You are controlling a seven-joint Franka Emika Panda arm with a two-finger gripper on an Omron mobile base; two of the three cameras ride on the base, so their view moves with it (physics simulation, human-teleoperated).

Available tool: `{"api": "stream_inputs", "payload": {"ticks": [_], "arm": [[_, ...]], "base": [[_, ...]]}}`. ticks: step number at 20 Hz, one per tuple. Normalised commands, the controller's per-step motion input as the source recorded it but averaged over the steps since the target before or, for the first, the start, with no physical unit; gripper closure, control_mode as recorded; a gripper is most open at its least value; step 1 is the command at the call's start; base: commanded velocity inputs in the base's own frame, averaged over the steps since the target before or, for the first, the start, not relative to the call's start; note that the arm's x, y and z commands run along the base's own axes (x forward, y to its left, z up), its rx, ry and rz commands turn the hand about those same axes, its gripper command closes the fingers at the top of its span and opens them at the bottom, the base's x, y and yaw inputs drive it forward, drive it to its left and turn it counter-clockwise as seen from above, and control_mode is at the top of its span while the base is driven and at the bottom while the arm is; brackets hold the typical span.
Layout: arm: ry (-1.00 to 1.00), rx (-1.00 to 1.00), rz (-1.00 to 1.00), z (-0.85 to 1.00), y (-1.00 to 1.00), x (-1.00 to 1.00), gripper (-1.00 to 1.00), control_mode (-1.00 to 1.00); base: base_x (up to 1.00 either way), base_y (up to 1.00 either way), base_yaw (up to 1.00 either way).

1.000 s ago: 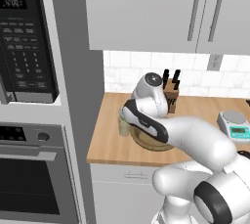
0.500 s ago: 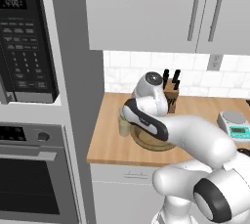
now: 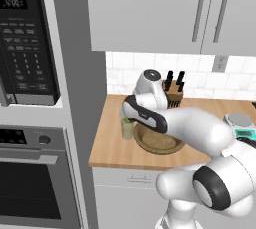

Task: Grab a lemon wedge from the fridge and one ice cube from the ice bowl, and put them in the glass of lemonade.

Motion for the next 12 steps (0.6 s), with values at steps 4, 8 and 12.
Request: {"api": "stream_inputs", "payload": {"ticks": [4,8,12], "arm": [[0.21,0.00,-0.01,0.00,-0.01,0.03,1.00,-1.00],[0.15,0.00,-0.07,0.01,0.00,0.05,1.00,-1.00],[0.01,0.00,-0.03,0.00,0.00,0.00,1.00,-1.00]], "base": [[0.00,0.00,0.00],[0.00,0.00,0.00],[0.00,0.00,0.00]]}}
